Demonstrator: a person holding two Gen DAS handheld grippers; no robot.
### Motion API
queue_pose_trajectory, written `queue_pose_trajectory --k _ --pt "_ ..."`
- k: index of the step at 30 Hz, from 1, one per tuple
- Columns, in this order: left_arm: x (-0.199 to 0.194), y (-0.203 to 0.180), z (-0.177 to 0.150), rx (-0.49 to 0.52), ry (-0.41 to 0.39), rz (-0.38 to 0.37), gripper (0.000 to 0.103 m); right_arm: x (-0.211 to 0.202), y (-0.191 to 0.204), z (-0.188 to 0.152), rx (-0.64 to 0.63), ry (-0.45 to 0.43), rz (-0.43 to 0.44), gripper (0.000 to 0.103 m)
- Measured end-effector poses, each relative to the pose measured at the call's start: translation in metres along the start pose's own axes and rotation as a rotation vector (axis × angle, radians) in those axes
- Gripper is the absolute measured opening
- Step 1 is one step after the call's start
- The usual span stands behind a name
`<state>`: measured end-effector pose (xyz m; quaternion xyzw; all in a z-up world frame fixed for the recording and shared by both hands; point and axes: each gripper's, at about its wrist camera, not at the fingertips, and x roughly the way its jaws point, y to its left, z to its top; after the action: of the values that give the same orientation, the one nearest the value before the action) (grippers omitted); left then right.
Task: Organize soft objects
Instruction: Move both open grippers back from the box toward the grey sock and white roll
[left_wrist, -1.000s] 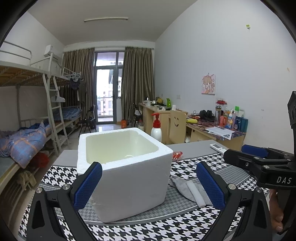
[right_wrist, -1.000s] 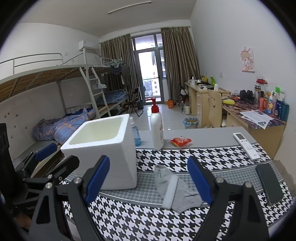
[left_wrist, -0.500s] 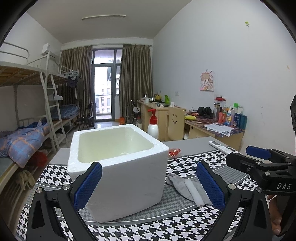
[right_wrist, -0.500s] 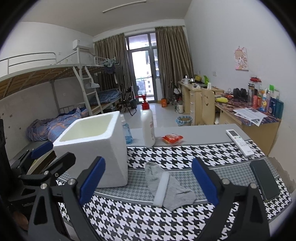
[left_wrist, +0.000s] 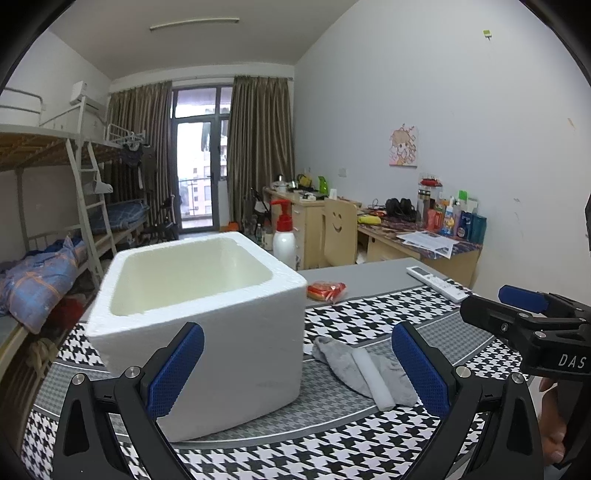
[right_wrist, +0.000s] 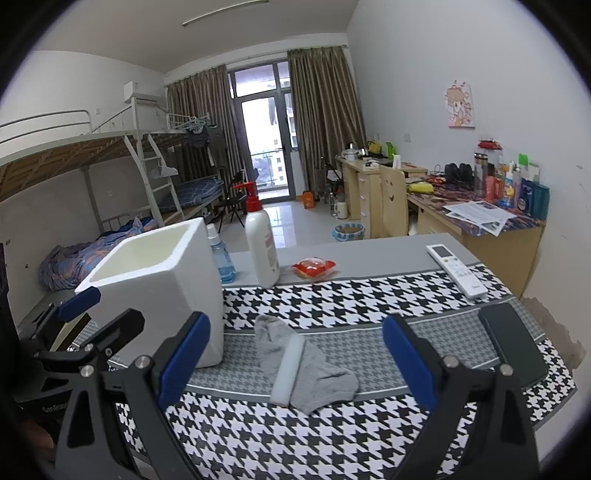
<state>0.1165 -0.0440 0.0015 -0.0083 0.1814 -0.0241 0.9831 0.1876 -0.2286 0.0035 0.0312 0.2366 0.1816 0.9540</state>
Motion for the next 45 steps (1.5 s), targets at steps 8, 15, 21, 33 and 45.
queue_pose_trajectory --k 8,15,21,33,45 --pt "0.012 -0.012 -0.004 0.0 0.023 -0.02 0.102 0.006 -0.017 -0.005 0.019 0.028 -0.019 0.097" --pt "0.02 -0.02 -0.009 0.008 0.048 -0.032 0.102 0.009 -0.026 -0.008 0.02 0.043 -0.028 0.097" --pt "0.025 -0.02 -0.015 0.008 0.064 -0.027 0.102 0.018 -0.029 -0.014 0.023 0.07 -0.025 0.097" --pt "0.034 -0.01 -0.032 -0.006 0.098 -0.029 0.102 0.035 -0.027 -0.025 0.013 0.119 -0.004 0.097" --pt "0.041 0.007 -0.037 -0.019 0.12 0.002 0.102 0.057 -0.012 -0.032 -0.005 0.18 0.027 0.097"
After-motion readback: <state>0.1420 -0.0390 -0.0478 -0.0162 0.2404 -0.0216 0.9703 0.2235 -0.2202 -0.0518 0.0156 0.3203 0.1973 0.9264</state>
